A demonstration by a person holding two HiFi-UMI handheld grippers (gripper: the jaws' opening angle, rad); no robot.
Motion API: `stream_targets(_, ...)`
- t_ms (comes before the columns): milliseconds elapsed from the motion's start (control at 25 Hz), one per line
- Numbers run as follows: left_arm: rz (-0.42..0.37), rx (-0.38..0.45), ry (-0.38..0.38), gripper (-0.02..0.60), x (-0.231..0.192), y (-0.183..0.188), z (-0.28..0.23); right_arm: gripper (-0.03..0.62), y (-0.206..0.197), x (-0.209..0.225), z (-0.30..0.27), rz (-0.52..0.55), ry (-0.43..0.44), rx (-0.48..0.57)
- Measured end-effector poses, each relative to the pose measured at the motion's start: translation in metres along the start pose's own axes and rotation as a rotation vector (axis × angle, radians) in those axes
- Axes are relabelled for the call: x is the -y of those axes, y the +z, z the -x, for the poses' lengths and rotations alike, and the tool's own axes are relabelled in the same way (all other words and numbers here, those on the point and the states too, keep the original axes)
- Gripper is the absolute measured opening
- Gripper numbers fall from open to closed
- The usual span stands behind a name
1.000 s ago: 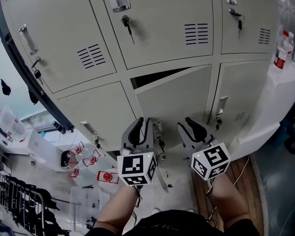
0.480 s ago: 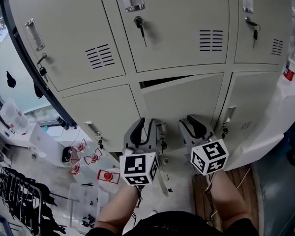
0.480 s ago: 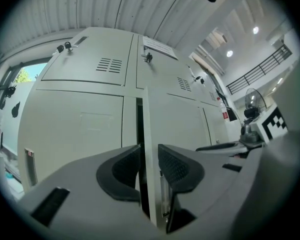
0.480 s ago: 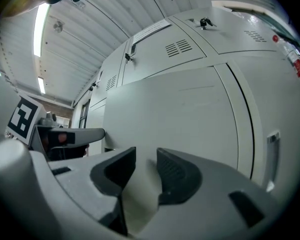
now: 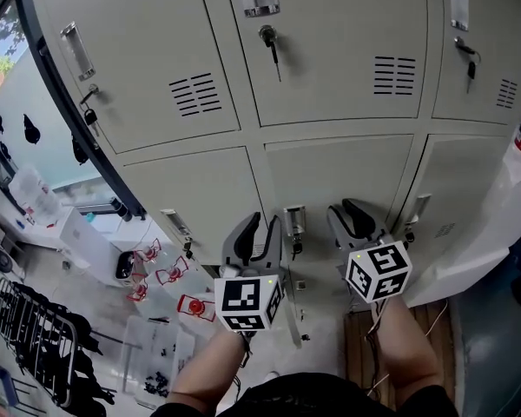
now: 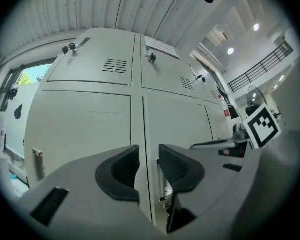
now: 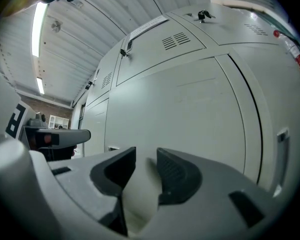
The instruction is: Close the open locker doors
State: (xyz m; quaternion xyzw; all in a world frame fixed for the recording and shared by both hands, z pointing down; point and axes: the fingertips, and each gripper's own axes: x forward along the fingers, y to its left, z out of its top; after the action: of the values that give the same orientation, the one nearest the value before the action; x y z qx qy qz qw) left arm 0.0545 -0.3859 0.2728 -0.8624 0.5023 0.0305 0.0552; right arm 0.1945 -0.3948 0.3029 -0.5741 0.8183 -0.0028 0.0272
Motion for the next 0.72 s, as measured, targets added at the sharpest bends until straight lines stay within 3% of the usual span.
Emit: stream_targets(720,-0.015,-0.016,0.037,0.135,-0.018,-0.001,0.032,0.118,0.001,0.004,-0.007,-0.035,-0.014,0.013)
